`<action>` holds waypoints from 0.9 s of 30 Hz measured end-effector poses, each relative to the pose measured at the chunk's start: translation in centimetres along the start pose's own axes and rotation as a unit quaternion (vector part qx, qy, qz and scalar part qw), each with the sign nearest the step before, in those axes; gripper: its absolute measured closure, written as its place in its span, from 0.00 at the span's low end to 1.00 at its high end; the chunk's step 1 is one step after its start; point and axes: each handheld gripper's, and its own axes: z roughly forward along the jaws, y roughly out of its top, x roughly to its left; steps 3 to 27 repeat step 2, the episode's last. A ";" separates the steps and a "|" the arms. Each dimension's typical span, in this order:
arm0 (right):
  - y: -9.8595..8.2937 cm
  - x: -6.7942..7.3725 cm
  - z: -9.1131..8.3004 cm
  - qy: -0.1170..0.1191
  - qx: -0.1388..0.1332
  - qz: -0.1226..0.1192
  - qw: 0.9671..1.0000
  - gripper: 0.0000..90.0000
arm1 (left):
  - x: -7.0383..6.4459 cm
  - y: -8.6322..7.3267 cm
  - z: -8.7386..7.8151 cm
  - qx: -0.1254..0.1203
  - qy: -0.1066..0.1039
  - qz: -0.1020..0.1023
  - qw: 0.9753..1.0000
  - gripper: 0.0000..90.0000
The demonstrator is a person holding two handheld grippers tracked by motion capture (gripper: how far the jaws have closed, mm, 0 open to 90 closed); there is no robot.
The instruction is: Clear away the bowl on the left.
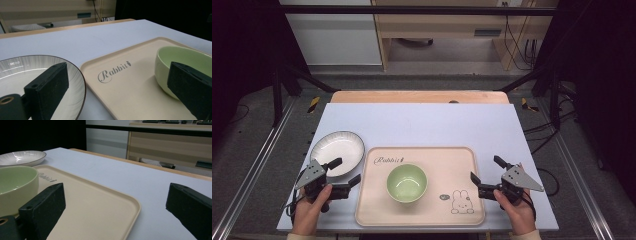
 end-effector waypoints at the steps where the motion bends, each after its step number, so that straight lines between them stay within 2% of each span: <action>1: 0.0 0.0 0.0 0.001 0.000 0.000 1.000 0.03 | 0.0 0.0 0.0 0.002 0.000 0.001 1.000 0.04; 27: 0.0 0.0 0.0 0.001 0.000 0.000 1.000 0.03 | 0.0 0.0 0.1 0.004 0.001 -0.001 1.000 0.04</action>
